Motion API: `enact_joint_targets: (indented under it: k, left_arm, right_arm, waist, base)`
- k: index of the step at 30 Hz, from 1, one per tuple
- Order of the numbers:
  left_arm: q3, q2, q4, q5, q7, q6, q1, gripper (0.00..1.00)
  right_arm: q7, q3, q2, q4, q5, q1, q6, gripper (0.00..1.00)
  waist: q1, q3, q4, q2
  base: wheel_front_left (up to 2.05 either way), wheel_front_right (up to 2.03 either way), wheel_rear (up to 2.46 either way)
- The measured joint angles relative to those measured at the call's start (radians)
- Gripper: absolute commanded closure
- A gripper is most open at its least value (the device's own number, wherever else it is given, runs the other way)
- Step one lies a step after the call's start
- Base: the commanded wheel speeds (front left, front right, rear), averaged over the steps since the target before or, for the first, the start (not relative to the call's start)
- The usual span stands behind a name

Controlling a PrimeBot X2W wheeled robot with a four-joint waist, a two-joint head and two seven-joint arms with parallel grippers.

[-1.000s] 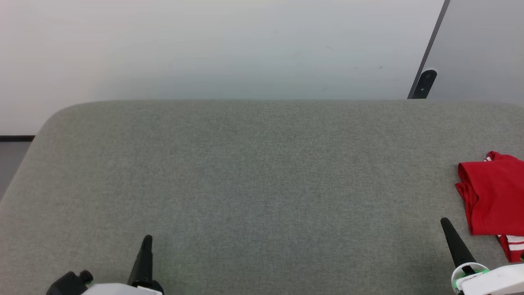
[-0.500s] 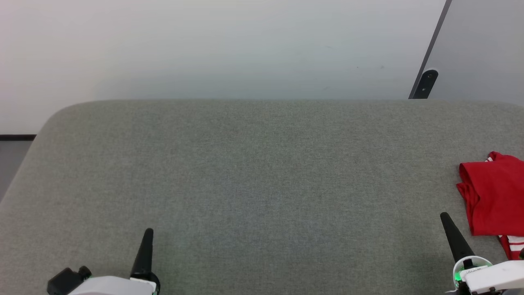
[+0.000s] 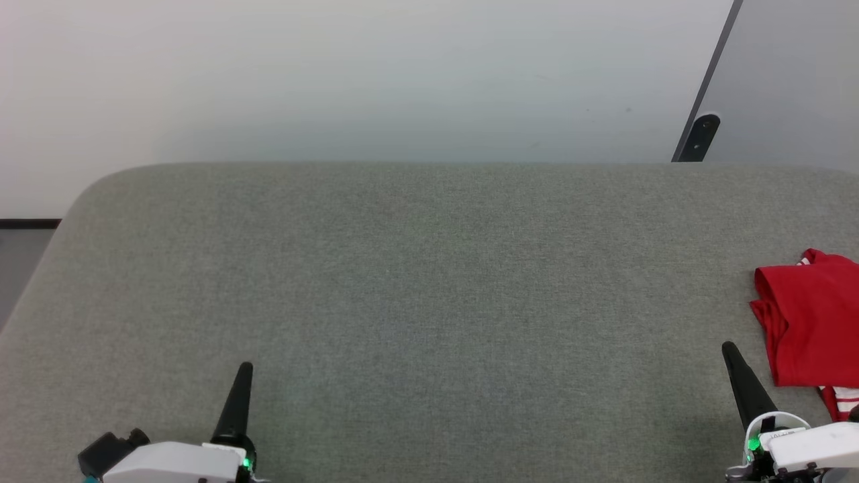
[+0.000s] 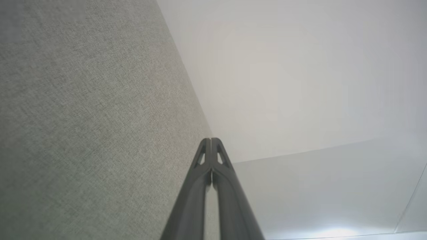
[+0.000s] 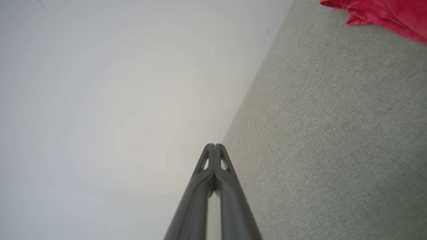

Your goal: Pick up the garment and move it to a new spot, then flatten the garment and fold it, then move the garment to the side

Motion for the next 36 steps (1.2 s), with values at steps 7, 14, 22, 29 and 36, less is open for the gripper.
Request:
enact_joint_targets:
  k: [7,14,22,29,36]
  left_arm:
    - [0.007,-0.002,0.009,-0.059,0.016,-0.005,-0.015,1.00]
    - [0.013,-0.004,0.018,-0.114,0.031,-0.009,-0.029,1.00]
    - [0.020,-0.007,0.028,-0.174,0.048,-0.017,-0.044,1.00]
    - [0.026,-0.009,0.036,-0.220,0.061,-0.021,-0.058,1.00]
    - [0.031,-0.012,0.043,-0.269,0.074,-0.027,-0.070,1.00]
  right_arm:
    - [-0.004,-0.003,0.005,0.016,0.045,-0.015,0.000,1.00]
    - [-0.007,-0.006,0.010,0.031,0.094,-0.027,0.000,1.00]
    - [-0.008,-0.009,0.016,0.047,0.147,-0.038,0.000,1.00]
    - [-0.012,-0.011,0.020,0.061,0.191,-0.053,0.000,1.00]
    - [-0.015,-0.013,0.024,0.074,0.227,-0.061,0.000,1.00]
  waist:
    - [0.0000,0.000,0.002,0.0000]
    - [0.0000,0.001,0.003,0.0000]
    - [0.0000,0.001,0.005,0.0000]
    - [0.0000,0.001,0.006,0.0000]
    - [0.0000,0.002,0.008,0.0000]
  base:
    - [0.00,0.00,0.00]
    - [0.00,0.00,0.00]
    - [0.00,0.00,0.00]
    - [0.00,0.00,0.00]
    - [0.00,0.00,0.00]
